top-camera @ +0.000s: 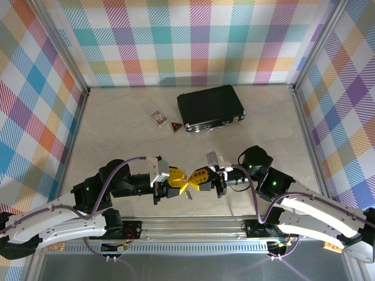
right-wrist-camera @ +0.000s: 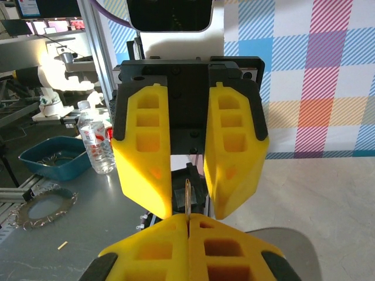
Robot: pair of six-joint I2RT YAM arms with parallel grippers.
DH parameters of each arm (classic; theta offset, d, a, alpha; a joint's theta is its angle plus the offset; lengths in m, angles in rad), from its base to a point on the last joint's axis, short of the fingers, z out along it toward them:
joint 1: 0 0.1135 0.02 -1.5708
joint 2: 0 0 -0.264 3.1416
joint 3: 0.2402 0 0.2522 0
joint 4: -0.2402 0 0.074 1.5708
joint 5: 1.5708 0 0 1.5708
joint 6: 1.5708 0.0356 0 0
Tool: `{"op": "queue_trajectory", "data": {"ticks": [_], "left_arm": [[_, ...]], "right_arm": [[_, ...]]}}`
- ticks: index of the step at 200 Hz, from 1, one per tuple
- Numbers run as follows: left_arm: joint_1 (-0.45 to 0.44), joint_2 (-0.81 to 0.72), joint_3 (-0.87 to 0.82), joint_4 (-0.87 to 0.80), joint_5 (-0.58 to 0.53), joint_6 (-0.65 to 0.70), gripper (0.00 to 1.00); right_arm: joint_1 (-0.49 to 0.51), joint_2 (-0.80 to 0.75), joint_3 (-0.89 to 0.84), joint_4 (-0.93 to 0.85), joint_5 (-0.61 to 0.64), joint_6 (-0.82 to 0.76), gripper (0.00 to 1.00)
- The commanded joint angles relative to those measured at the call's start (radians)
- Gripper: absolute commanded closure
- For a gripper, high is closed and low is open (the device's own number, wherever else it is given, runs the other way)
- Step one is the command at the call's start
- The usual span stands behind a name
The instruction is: Put the keys on the keyring
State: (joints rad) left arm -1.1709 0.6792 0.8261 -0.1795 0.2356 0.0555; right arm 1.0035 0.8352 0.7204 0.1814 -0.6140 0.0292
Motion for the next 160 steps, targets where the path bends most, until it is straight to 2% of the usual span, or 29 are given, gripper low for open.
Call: {"op": "queue_trajectory", "data": {"ticks": [1,35,115,160], "left_arm": [[-0.009,-0.003,-0.007,0.054,0.026,-0.012,0.78],[-0.01,-0.004,-0.006,0.056,0.033,-0.014,0.86],[-0.01,-0.033,-0.023,0.054,0.016,-0.017,0.84],[-0.01,-0.035,-0.025,0.057,0.027,-0.014,0.88]], "right_arm": [[0.01,-0.013,-0.009,0.06,-0.023,0.007,1.0],[0.012,-0.021,-0.016,0.066,-0.018,0.006,1.0],[0.012,-0.032,-0.035,0.124,0.007,0.025,1.0],[0.012,-0.024,-0.038,0.139,0.002,0.033,1.0]]}}
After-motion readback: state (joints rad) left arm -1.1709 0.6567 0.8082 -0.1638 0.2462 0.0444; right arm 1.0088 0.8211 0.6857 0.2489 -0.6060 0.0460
